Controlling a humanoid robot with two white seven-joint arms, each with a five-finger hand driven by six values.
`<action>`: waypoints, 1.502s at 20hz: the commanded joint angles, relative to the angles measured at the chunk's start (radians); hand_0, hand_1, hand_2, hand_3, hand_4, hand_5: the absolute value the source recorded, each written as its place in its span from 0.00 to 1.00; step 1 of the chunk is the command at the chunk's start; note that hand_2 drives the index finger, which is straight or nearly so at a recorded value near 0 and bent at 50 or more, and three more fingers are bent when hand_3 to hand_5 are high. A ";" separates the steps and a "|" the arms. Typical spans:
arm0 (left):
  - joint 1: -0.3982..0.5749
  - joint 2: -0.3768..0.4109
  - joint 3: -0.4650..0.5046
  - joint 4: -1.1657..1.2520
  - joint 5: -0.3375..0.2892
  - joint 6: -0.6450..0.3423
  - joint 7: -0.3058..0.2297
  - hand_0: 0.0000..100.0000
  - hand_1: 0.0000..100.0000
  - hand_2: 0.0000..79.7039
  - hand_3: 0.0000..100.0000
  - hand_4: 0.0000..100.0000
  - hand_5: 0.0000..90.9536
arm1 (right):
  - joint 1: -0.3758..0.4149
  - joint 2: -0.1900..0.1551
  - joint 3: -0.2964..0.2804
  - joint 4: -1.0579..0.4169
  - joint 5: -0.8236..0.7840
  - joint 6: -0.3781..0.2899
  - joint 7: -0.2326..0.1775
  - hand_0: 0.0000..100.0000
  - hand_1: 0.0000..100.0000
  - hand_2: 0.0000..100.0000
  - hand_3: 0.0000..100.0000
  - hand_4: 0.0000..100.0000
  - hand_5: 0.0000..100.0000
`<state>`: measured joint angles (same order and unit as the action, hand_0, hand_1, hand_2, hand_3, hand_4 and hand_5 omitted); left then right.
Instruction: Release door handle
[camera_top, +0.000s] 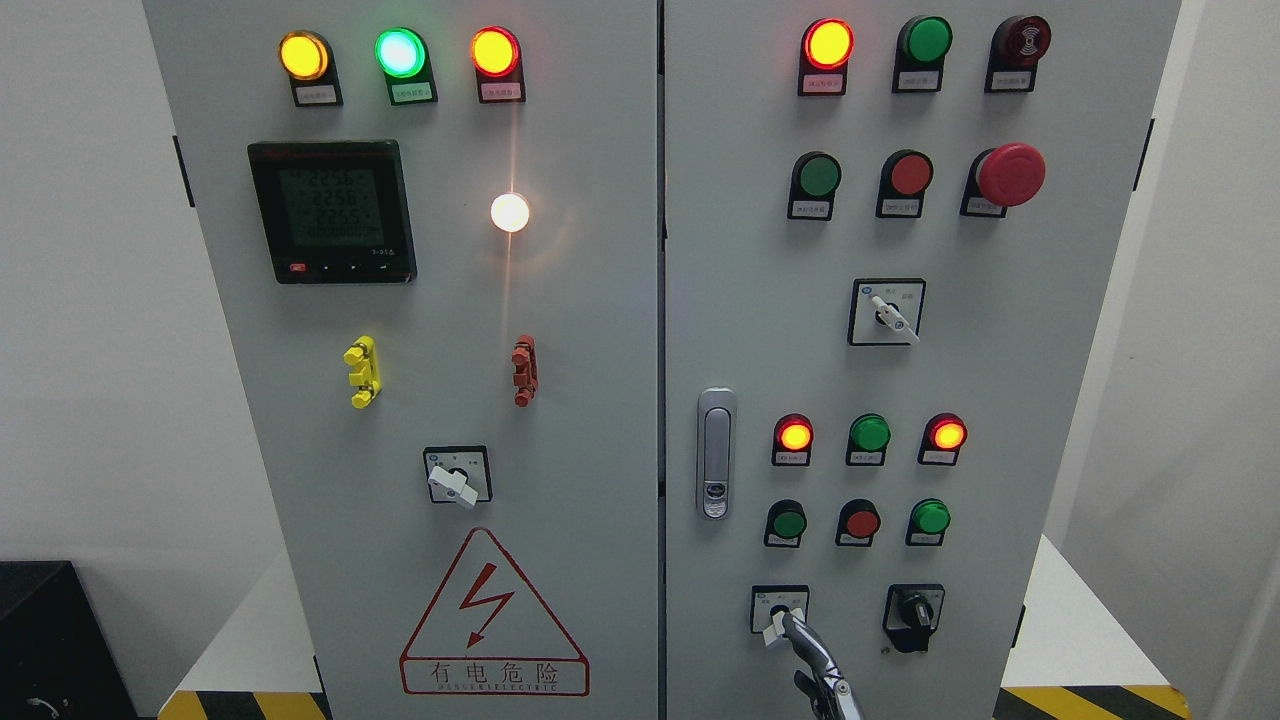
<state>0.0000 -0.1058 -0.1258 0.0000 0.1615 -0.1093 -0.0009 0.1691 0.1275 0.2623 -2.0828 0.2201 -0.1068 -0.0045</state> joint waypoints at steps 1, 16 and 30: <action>-0.026 0.000 0.000 0.029 0.000 0.000 0.001 0.12 0.56 0.00 0.00 0.00 0.00 | 0.003 0.000 0.008 -0.003 0.002 0.003 0.000 0.41 0.09 0.00 0.05 0.00 0.00; -0.026 0.000 0.000 0.029 0.001 0.000 0.001 0.12 0.56 0.00 0.00 0.00 0.00 | -0.003 0.001 0.020 -0.002 0.186 -0.001 -0.014 0.37 0.23 0.00 0.62 0.69 0.65; -0.026 0.000 0.000 0.029 0.000 0.000 0.001 0.12 0.56 0.00 0.00 0.00 0.00 | -0.019 0.001 0.029 0.000 0.478 -0.001 -0.103 0.37 0.28 0.00 0.95 1.00 1.00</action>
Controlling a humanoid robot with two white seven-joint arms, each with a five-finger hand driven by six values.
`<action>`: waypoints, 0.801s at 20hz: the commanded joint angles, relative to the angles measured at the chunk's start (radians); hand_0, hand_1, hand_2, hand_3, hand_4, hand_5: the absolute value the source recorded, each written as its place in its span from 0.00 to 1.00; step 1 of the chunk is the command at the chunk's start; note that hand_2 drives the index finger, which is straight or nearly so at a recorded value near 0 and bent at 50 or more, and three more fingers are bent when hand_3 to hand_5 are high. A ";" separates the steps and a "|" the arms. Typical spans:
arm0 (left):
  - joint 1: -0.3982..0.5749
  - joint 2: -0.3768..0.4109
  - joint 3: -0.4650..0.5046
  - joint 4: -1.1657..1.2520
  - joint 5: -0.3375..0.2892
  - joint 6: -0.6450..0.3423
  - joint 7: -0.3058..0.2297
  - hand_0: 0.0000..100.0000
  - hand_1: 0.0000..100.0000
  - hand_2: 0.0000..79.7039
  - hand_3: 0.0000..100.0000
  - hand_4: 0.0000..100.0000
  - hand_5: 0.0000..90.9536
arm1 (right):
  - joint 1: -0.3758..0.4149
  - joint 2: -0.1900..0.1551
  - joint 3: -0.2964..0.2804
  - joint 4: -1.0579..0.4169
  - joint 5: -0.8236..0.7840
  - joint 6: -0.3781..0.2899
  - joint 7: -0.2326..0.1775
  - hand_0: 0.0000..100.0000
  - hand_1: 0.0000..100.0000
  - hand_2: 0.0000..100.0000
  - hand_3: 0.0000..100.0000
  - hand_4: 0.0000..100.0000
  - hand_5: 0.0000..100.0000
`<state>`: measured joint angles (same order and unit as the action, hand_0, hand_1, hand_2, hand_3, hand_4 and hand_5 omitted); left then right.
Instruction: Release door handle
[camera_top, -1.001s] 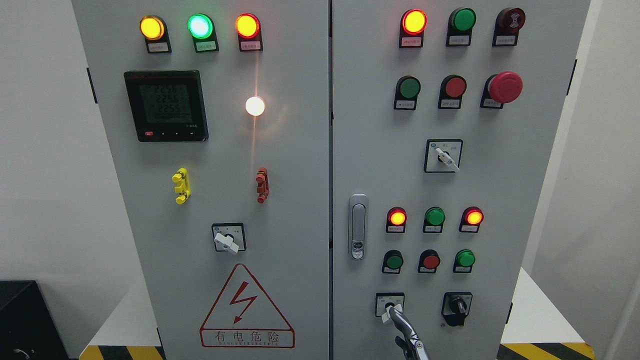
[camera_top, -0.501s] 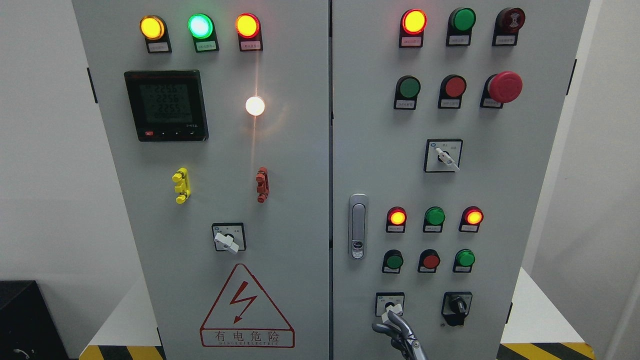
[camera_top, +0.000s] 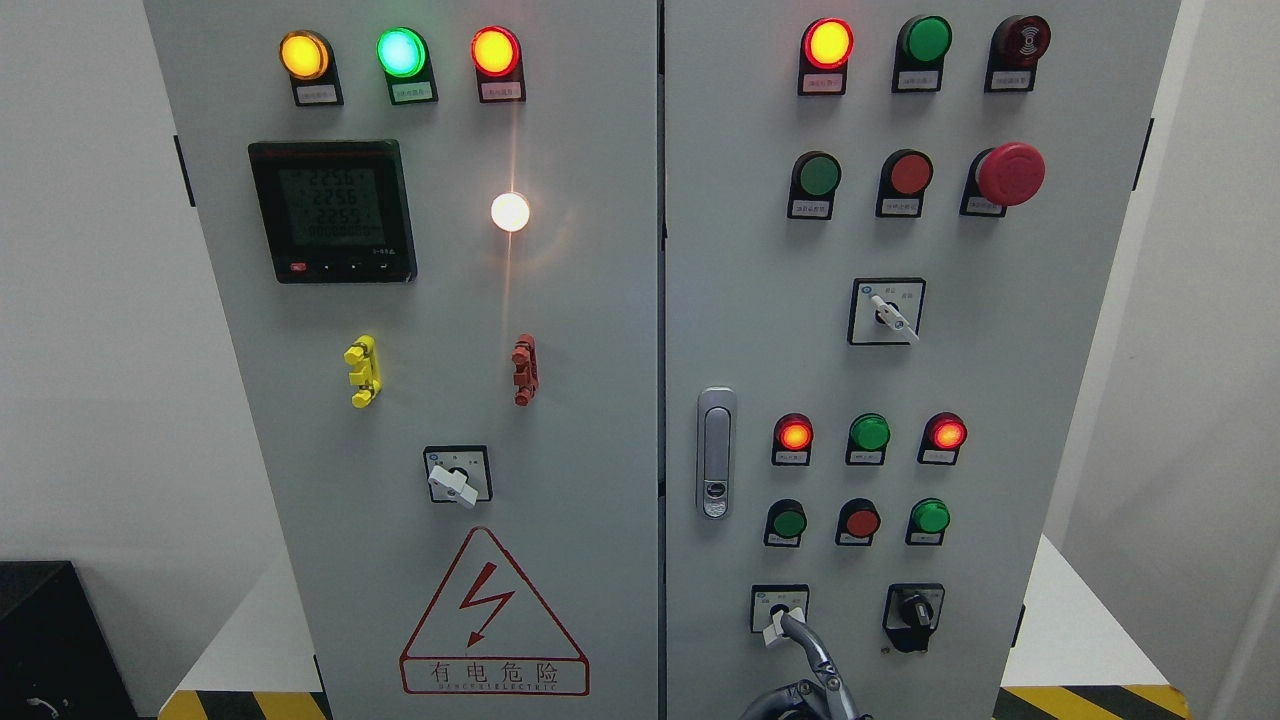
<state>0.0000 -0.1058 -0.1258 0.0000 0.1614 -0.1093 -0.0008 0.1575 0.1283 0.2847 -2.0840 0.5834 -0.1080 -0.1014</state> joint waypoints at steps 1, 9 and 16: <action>-0.026 0.000 0.000 0.029 0.000 0.000 0.001 0.12 0.56 0.00 0.00 0.00 0.00 | -0.021 0.001 0.005 0.002 0.143 0.002 -0.006 0.37 0.28 0.00 0.96 1.00 1.00; -0.026 0.000 0.000 0.029 0.000 0.000 0.001 0.12 0.56 0.00 0.00 0.00 0.00 | -0.131 0.005 0.008 0.074 0.449 0.007 -0.032 0.33 0.27 0.00 0.99 1.00 1.00; -0.026 0.000 0.000 0.029 0.001 0.000 0.001 0.12 0.56 0.00 0.00 0.00 0.00 | -0.262 0.005 -0.003 0.165 0.555 0.021 -0.032 0.33 0.26 0.00 0.99 1.00 1.00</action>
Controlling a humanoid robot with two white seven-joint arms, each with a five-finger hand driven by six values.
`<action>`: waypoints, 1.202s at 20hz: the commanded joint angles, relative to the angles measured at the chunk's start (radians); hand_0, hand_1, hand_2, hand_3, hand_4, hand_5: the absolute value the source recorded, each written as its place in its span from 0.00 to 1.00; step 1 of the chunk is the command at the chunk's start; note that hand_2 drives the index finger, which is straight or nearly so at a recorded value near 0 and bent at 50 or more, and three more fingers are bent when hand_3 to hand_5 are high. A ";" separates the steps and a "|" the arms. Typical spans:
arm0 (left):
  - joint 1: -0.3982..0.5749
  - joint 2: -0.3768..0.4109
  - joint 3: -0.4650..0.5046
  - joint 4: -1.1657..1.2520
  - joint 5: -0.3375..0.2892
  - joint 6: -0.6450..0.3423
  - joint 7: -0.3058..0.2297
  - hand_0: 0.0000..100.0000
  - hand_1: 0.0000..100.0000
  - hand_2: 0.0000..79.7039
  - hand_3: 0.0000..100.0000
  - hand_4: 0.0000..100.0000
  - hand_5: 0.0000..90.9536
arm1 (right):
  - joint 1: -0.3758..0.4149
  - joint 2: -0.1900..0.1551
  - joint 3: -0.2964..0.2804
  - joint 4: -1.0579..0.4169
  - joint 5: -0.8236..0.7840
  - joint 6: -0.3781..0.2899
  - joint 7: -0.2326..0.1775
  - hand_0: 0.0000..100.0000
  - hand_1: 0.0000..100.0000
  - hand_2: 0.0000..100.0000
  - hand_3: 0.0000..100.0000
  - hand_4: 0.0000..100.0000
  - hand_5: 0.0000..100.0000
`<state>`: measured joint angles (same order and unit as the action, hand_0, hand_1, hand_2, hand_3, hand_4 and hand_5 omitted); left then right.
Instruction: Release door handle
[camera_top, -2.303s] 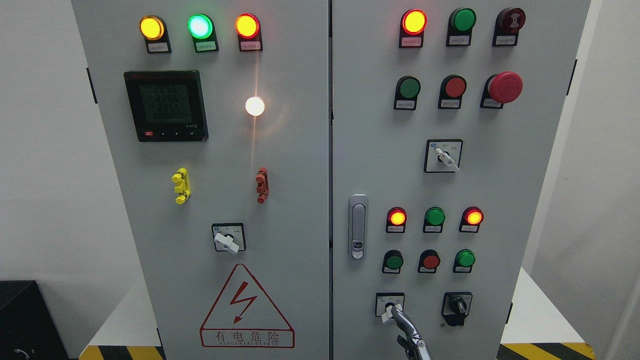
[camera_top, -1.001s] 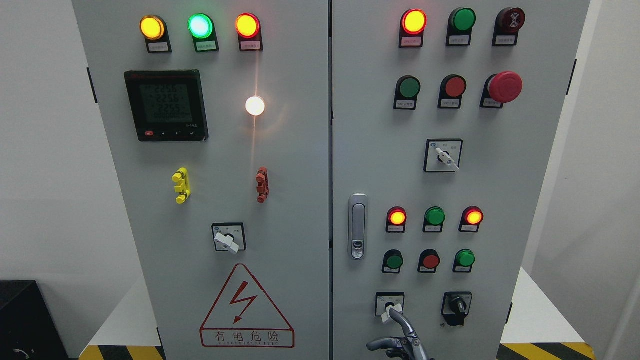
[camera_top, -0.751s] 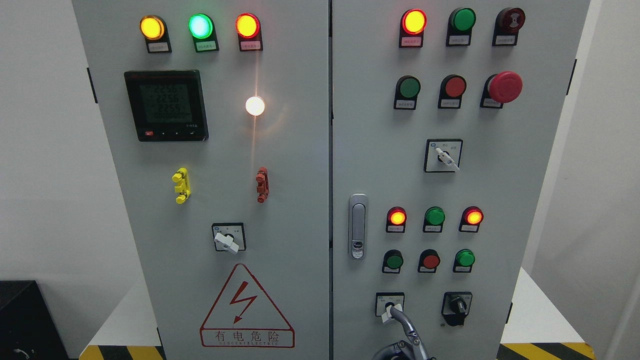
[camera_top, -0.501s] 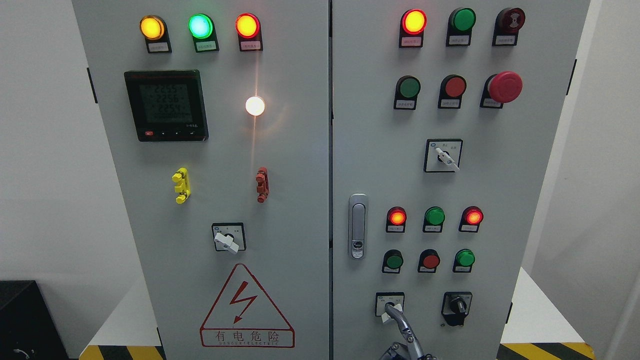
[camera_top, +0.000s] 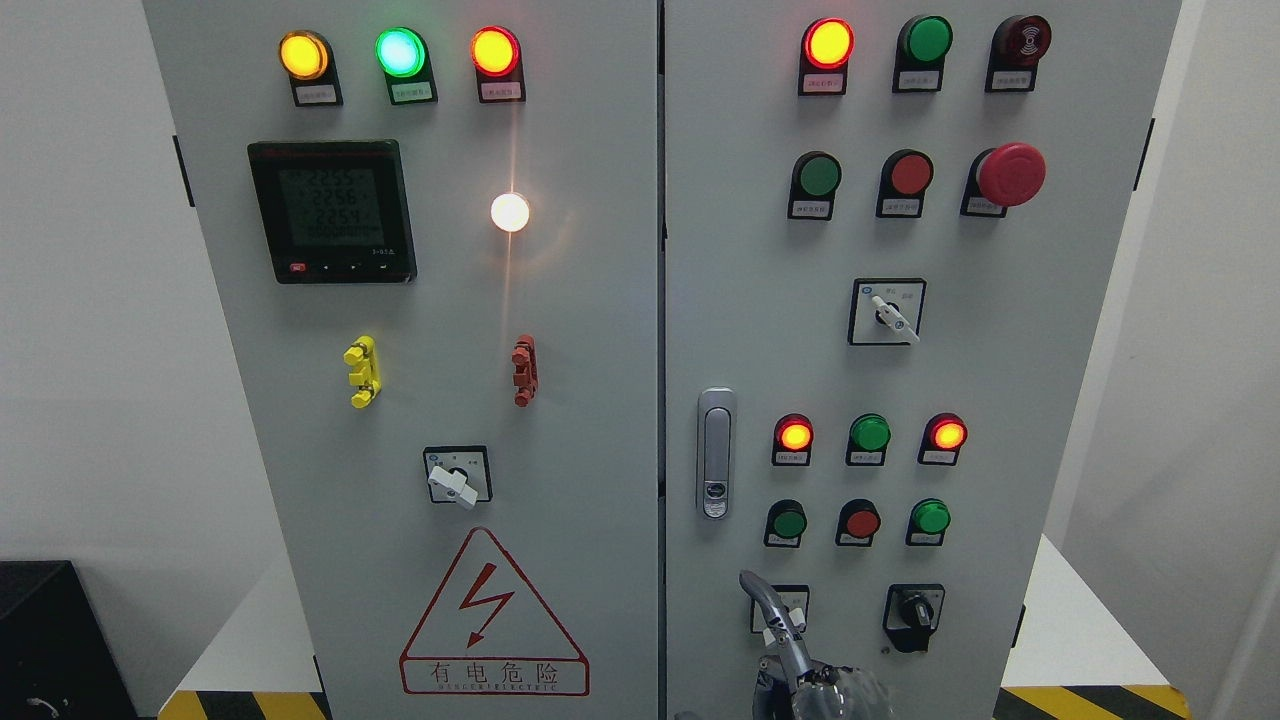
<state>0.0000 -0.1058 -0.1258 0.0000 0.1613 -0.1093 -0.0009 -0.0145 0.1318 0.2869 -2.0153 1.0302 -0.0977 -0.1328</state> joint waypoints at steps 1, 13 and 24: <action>-0.026 0.000 0.000 0.029 0.000 0.000 0.001 0.12 0.56 0.00 0.00 0.00 0.00 | -0.103 0.002 -0.005 0.110 0.134 0.024 -0.001 0.33 0.26 0.00 0.99 1.00 1.00; -0.026 0.000 0.000 0.029 0.001 0.000 0.001 0.12 0.56 0.00 0.00 0.00 0.00 | -0.156 0.005 0.048 0.171 0.327 0.162 -0.019 0.33 0.26 0.00 0.99 1.00 1.00; -0.026 0.000 0.000 0.029 0.000 0.000 0.001 0.12 0.56 0.00 0.00 0.00 0.00 | -0.214 0.006 0.049 0.247 0.456 0.225 -0.022 0.33 0.26 0.00 1.00 1.00 1.00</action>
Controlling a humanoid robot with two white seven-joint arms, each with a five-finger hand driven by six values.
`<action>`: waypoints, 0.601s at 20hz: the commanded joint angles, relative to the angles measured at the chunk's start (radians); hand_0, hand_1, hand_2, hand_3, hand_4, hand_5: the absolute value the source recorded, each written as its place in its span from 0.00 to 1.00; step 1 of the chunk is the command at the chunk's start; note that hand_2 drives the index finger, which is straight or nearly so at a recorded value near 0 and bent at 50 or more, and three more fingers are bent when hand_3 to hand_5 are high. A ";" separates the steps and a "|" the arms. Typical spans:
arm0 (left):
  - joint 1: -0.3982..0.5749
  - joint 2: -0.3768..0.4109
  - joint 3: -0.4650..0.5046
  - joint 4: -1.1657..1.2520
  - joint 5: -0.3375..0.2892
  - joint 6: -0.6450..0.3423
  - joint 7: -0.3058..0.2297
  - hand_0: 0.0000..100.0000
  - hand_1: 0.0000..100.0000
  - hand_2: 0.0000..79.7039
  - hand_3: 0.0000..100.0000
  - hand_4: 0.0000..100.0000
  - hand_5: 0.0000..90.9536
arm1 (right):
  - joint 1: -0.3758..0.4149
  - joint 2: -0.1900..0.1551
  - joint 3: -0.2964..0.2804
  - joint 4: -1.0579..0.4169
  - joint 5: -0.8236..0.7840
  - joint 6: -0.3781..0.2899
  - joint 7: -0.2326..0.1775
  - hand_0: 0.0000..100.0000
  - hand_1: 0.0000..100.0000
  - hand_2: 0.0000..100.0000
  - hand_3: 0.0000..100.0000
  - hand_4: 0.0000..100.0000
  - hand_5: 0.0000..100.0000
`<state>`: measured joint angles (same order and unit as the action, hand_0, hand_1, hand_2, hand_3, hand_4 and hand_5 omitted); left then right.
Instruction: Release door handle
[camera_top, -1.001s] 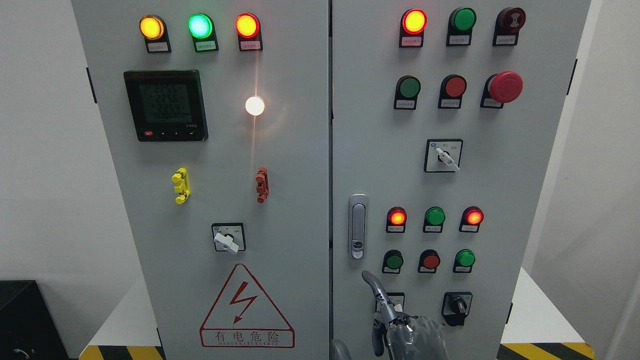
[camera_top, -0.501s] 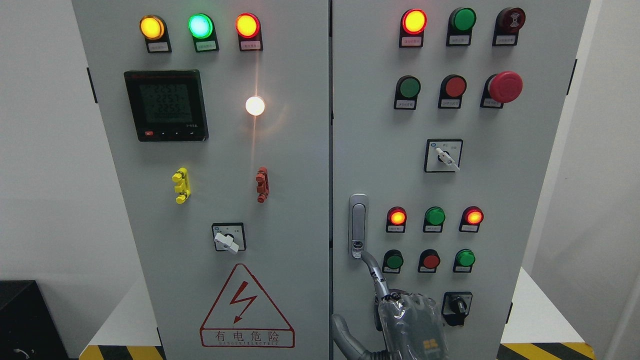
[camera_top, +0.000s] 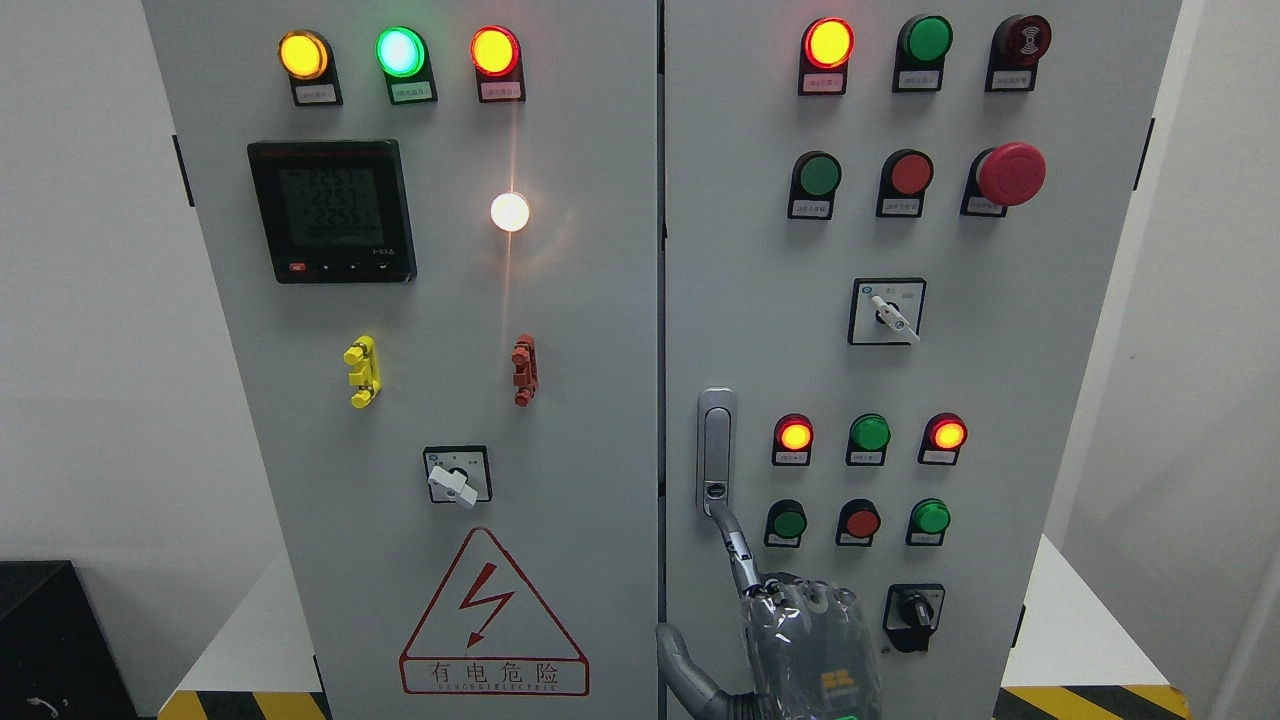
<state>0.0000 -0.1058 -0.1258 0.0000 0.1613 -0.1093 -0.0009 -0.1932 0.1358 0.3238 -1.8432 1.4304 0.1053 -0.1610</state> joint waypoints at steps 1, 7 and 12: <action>-0.026 0.000 0.000 0.029 0.000 0.000 0.001 0.12 0.56 0.00 0.00 0.00 0.00 | -0.043 0.002 0.009 0.081 0.065 0.024 0.006 0.33 0.27 0.00 1.00 1.00 1.00; -0.028 0.000 0.000 0.029 0.000 0.000 0.001 0.12 0.56 0.00 0.00 0.00 0.00 | -0.049 0.004 0.012 0.085 0.096 0.024 0.006 0.33 0.28 0.00 1.00 1.00 1.00; -0.026 0.000 0.000 0.029 0.000 0.000 0.001 0.12 0.56 0.00 0.00 0.00 0.00 | -0.049 0.002 0.012 0.091 0.102 0.059 0.008 0.33 0.28 0.00 1.00 1.00 1.00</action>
<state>0.0000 -0.1059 -0.1258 0.0000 0.1612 -0.1093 -0.0008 -0.2360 0.1379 0.3314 -1.7870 1.5128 0.1539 -0.1552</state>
